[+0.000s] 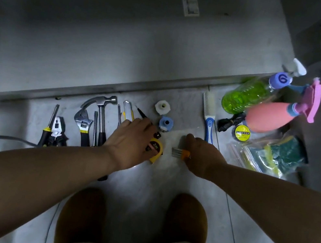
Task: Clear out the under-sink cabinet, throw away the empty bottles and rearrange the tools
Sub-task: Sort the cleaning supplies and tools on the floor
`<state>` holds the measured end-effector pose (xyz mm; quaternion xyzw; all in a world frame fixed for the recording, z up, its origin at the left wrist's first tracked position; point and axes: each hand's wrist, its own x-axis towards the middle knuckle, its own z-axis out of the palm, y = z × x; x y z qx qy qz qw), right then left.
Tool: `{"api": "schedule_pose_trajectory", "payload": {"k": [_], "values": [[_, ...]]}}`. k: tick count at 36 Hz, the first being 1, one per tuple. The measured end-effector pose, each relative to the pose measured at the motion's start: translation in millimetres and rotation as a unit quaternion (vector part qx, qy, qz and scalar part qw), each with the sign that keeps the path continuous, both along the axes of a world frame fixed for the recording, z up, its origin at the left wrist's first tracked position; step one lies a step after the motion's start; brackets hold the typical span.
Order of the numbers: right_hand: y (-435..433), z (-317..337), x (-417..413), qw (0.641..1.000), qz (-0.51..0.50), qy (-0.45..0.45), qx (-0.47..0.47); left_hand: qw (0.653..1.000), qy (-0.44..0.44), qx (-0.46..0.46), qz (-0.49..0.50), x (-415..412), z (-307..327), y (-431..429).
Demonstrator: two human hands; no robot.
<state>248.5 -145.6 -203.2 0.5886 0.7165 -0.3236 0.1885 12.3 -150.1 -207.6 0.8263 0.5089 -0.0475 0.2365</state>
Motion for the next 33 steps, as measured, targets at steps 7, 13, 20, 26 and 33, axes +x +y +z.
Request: {"api": "schedule_pose_trajectory", "payload": {"k": [7,13,20,26,33], "values": [[3,4,11,0.995,-0.037,0.067,-0.058,0.986,-0.114,-0.051,0.107,24,6,35],[-3,8,21,0.944,-0.224,0.182,-0.162,0.975,-0.100,-0.149,0.133,38,-5,62],[-6,5,24,0.978,-0.111,0.140,-0.111,0.973,-0.097,-0.190,0.088,47,-3,77],[-13,3,14,0.987,0.037,0.112,-0.105,0.968,-0.084,-0.222,0.083,39,5,90],[16,3,-7,0.967,-0.054,0.190,0.158,0.963,-0.138,-0.204,0.111,38,6,102]]}}
